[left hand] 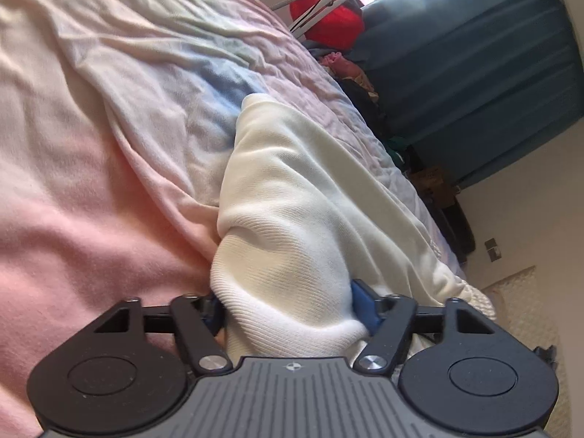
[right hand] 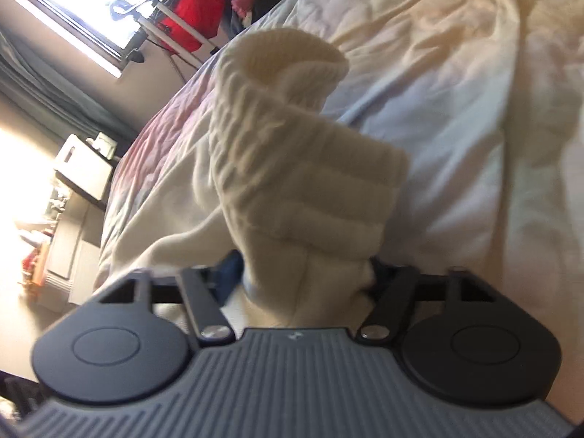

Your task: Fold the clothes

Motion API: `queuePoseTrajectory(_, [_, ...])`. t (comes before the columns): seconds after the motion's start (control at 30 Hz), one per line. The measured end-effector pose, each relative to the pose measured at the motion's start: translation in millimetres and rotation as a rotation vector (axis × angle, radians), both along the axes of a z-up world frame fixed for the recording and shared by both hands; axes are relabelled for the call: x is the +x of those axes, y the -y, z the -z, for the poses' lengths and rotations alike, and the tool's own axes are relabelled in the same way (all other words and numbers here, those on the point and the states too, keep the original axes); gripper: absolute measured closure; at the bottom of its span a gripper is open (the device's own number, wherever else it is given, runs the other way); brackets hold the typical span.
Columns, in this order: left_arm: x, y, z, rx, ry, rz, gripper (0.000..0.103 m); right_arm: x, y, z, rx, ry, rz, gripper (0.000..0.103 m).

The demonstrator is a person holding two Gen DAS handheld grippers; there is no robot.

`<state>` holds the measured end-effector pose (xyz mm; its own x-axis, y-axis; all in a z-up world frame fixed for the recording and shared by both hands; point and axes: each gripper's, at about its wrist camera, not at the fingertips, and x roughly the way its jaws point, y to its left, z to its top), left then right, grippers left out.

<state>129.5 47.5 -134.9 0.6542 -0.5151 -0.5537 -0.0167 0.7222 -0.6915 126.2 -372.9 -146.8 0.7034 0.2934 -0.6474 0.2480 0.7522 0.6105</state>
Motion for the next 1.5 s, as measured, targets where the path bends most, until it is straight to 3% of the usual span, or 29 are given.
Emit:
queuePoseTrajectory(0.03, [-2, -1, -3, 0.007, 0.009, -0.004, 0.051, -4, -1, -6, -0.004, 0.023, 0.001, 0.057])
queuePoseTrajectory(0.13, [-6, -1, -15, 0.016, 0.037, -0.005, 0.06, -18, -4, -29, -0.012, 0.096, -0.01, 0.065])
queuePoseTrajectory(0.3, [-14, 5, -49, 0.005, 0.093, 0.021, 0.068, -42, 8, -62, 0.058, 0.185, -0.013, 0.069])
queuePoseTrajectory(0.4, [-17, 30, -80, -0.002, 0.152, 0.063, 0.069, -50, 34, -81, 0.076, 0.229, 0.009, 0.069])
queuePoseTrajectory(0.53, [4, 92, -107, -0.005, 0.179, 0.139, 0.07, -49, 88, -98, 0.102, 0.264, 0.081, 0.069])
queuePoseTrajectory(0.77, [99, 257, -124, -0.029, 0.156, 0.275, 0.071, -27, 213, -127, 0.057, 0.282, 0.274, 0.069])
queuePoseTrajectory(0.93, [160, 365, -124, -0.019, 0.172, 0.347, 0.071, 1, 302, -121, 0.089, 0.26, 0.443, 0.069])
queuePoseTrajectory(1.07, [187, 413, -99, 0.013, 0.177, 0.393, 0.071, 15, 338, -96, 0.071, 0.242, 0.515, 0.069])
queuePoseTrajectory(1.23, [207, 430, -51, 0.075, 0.13, 0.454, 0.07, 18, 346, -35, 0.103, 0.191, 0.548, 0.069])
queuePoseTrajectory(1.5, [176, 398, -5, 0.163, 0.2, 0.541, 0.064, -18, 313, 20, 0.101, 0.174, 0.575, 0.067])
